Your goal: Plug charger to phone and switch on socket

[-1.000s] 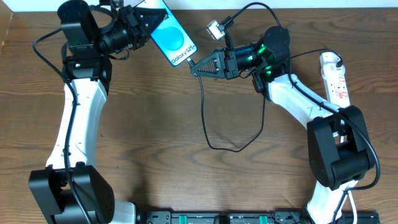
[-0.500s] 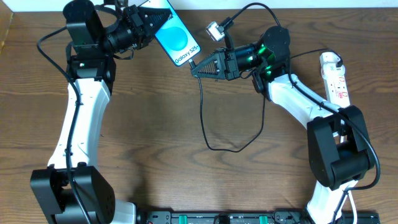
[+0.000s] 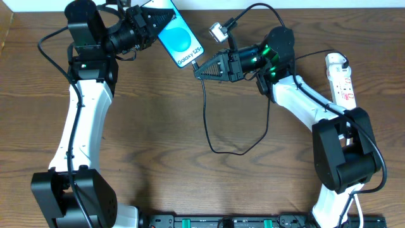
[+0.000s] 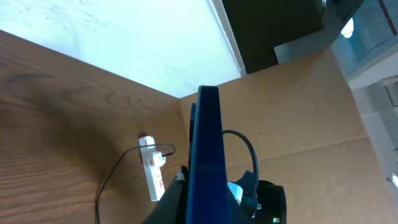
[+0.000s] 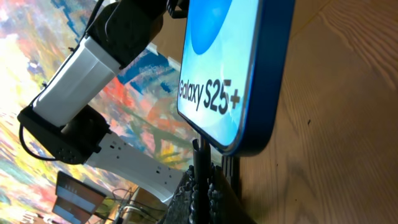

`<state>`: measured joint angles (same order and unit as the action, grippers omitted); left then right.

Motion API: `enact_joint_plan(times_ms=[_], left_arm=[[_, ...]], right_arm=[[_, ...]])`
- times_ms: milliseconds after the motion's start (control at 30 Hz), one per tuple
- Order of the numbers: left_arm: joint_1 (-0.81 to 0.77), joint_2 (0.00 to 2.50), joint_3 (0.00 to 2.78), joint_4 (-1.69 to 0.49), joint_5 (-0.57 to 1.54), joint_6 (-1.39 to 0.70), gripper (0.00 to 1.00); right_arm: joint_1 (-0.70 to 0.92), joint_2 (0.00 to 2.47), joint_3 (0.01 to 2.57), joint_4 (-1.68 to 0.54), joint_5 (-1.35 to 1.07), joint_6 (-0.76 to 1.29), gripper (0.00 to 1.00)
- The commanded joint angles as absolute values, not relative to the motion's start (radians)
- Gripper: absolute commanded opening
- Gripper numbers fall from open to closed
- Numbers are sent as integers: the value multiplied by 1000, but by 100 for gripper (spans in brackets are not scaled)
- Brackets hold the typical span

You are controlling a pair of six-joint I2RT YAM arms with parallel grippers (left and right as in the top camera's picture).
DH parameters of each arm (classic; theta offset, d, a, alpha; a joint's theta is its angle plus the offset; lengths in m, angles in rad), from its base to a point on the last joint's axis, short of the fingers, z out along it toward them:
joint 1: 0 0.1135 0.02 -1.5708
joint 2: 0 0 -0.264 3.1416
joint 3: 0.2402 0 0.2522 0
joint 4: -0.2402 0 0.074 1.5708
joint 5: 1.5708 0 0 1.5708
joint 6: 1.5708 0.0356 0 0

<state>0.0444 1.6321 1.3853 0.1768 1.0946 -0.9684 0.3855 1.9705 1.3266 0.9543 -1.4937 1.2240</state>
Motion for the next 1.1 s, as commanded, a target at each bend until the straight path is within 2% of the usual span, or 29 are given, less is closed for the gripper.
enact_joint_plan(times_ms=[0,533,1067], left_arm=[[27,1614,1397,181,1150,-957,8],[27,1614,1397,181,1224,-857,7],[27,1614,1396,175,1224,-857,8]], right_arm=[[394,1973,1334,953,-1442,1226,1],[387,1973,1334,952,-1431,1230,1],[389,1973,1334,953,-1393,1236,1]])
